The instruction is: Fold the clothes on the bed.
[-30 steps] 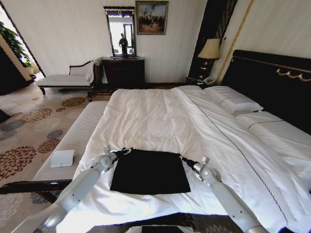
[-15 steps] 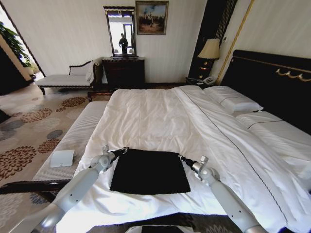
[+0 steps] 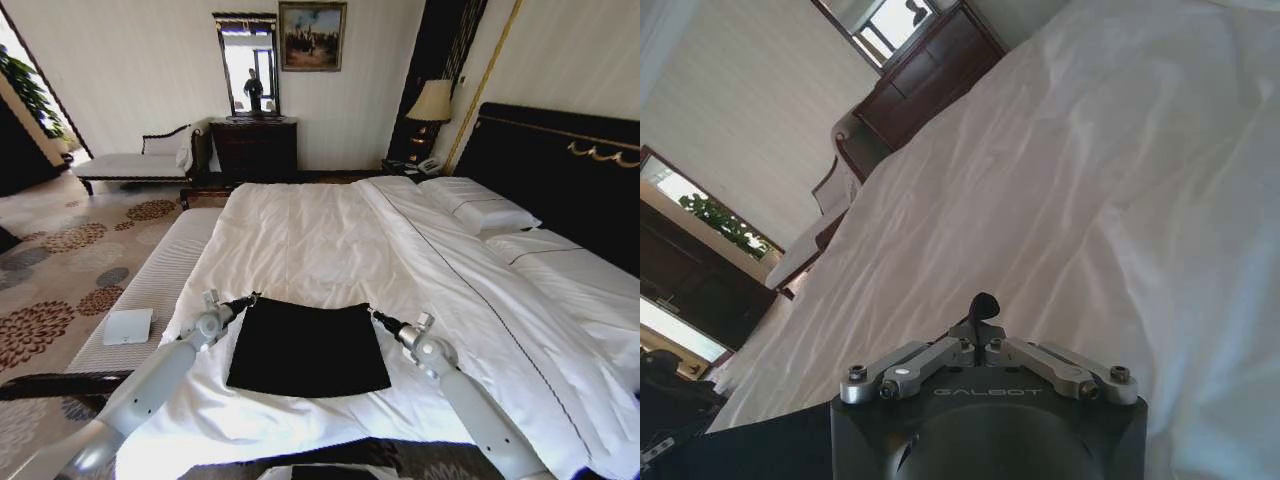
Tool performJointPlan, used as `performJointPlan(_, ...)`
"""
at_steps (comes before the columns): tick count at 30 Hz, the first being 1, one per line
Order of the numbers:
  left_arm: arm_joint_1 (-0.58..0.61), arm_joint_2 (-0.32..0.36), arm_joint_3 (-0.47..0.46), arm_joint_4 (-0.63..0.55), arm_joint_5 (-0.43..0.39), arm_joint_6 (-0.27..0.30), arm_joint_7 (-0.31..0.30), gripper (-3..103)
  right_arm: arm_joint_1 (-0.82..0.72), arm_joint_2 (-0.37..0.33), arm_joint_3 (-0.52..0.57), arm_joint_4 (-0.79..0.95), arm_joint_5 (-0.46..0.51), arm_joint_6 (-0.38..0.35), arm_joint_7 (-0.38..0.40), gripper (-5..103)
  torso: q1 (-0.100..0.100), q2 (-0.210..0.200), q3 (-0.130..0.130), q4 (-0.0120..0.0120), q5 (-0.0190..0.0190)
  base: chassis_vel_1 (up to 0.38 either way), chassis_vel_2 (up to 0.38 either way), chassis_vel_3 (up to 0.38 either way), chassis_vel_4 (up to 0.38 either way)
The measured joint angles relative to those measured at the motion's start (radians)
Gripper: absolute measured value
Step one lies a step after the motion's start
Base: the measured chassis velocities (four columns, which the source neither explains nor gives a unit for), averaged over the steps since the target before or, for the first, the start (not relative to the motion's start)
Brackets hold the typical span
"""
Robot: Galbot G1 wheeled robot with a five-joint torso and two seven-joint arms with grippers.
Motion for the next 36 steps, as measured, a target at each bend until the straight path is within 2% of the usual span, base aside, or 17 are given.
performJointPlan(7,-0.028,0.008,-0.024,-0.025,-0.007,-0.021,-0.011,3,0.033,-0.008,-0.004,0.044,-0.097,0.053,-0.016,0,0.0,0.0,0.0,-0.0003,0.0002,0.0,0.0,0.0,0.0)
performJointPlan(11,-0.03,0.03,-0.044,-0.073,-0.018,-0.033,-0.017,3,0.048,-0.013,0.019,0.111,-0.104,0.068,-0.005,0,0.0,0.0,0.0,-0.0002,0.0001,0.0,0.0,0.0,0.0)
performJointPlan(14,-0.031,0.051,-0.061,-0.113,-0.033,-0.044,-0.021,3,0.056,-0.026,0.034,0.162,-0.095,0.071,0.004,0,0.0,0.0,0.0,0.0,0.0001,0.0,0.0,0.0,0.0)
performJointPlan(18,-0.023,0.099,-0.113,-0.238,-0.072,-0.081,-0.052,3,0.055,-0.065,0.07,0.279,-0.058,0.074,0.034,0,0.0,0.0,0.0,0.0,0.0,0.0,0.0,0.0,0.0)
performJointPlan(23,-0.003,0.151,-0.155,-0.353,-0.103,-0.099,-0.087,3,0.037,-0.084,0.108,0.352,-0.037,0.075,0.048,0,0.0,0.0,0.0,-0.0002,0.0001,0.0,0.0,0.0,0.0)
performJointPlan(30,0.019,0.207,-0.21,-0.443,-0.151,-0.11,-0.133,3,0.004,-0.099,0.155,0.426,-0.008,0.074,0.063,0,0.0,0.0,0.0,-0.0002,0.0001,0.0,0.0,0.0,0.0)
performJointPlan(36,0.109,0.25,-0.306,-0.531,-0.186,-0.11,-0.166,3,-0.056,-0.114,0.215,0.529,0.038,0.063,0.087,0,0.0,0.0,0.0,-0.0003,0.0001,0.0,0.0,0.0,0.0)
